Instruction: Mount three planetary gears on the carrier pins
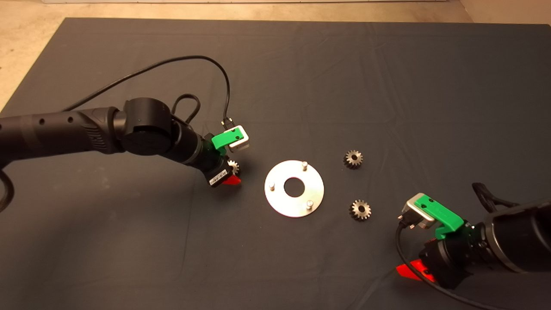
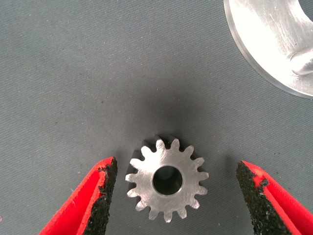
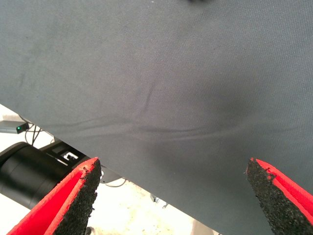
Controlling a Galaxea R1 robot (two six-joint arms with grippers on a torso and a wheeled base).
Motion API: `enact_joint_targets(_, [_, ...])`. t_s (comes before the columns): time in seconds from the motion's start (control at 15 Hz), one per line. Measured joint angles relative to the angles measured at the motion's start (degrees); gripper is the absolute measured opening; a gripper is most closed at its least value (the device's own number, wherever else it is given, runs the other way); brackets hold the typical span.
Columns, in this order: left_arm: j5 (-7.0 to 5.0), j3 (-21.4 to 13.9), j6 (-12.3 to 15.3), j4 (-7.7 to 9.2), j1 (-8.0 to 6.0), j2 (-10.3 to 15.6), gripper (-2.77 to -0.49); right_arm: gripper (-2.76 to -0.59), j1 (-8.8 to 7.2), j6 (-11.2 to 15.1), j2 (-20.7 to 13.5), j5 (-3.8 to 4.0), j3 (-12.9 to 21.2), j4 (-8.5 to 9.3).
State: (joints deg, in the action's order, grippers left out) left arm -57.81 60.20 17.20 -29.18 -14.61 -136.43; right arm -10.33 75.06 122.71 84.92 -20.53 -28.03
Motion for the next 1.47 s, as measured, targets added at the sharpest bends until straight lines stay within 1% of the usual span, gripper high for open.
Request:
enact_joint_targets(0.07, [0.12,0.0,-0.17,-0.17,0.69,0.05,-1.66,-1.15,-0.01,0.0,-0.02,-0.11,0.0,0.0])
enact_joint_targets(0.13, [0.1,0.05,-0.19,-0.2,0.99,0.12,-1.71,-1.15,-0.01,0.0,-0.02,-0.11,0.01,0.0])
enact_joint_targets(0.27, [0.23,0.05,-0.41,-0.2,0.99,0.51,-1.72,-1.15,-0.01,0.0,-0.02,-0.3,0.02,0.0])
enact_joint_targets(0.33, [0.26,0.05,-0.41,-0.17,0.99,0.78,-1.72,-1.15,-0.01,0.0,0.0,-0.27,0.0,0.0])
enact_joint_targets(0.4, [0.37,0.05,-0.45,-0.2,1.0,1.0,-1.79,-1.15,-0.01,0.0,-0.02,-0.3,0.01,0.0])
enact_joint_targets(0.47, [0.6,0.05,-0.49,-0.17,0.99,1.26,-1.88,-1.15,-0.01,0.0,0.0,-0.3,0.02,0.0])
enact_joint_targets(0.53, [1.41,0.05,-0.56,-0.17,1.0,1.68,-1.88,-1.15,-0.01,0.0,0.0,-0.3,0.02,0.0])
enact_joint_targets(0.6, [1.98,0.05,-0.56,-0.2,0.99,2.17,-1.88,-1.15,-0.01,0.02,-0.02,-0.3,0.02,0.0])
enact_joint_targets(0.67, [1.99,0.05,-0.56,-0.2,0.99,2.46,-1.89,-1.15,-0.01,0.0,0.0,-0.3,0.02,0.0])
enact_joint_targets(0.73, [2.0,0.05,-0.56,-0.18,1.0,2.48,-1.99,-1.15,-0.04,0.02,0.0,-0.3,0.02,0.0])
enact_joint_targets(0.8, [2.13,0.05,-0.56,-0.18,1.08,2.46,-2.01,-1.15,-0.01,0.02,0.0,-0.33,0.02,0.0])
enact_joint_targets(1.07, [2.53,0.05,-0.56,-0.17,1.11,2.33,-2.01,-1.15,-0.03,0.02,0.0,-0.31,0.02,0.0])
enact_joint_targets(1.27, [3.43,0.05,-0.56,-0.17,1.12,2.33,-2.01,-1.15,-0.01,0.01,-0.02,-0.3,0.02,0.0])
enact_joint_targets(1.4, [3.46,0.05,-0.56,-0.17,1.13,2.31,-2.01,-1.15,-0.01,0.02,-0.02,-0.3,0.02,0.0])
enact_joint_targets(1.47, [3.67,0.05,-0.53,-0.17,1.14,2.31,-2.01,-1.15,-0.01,0.02,-0.02,-0.3,0.02,0.0])
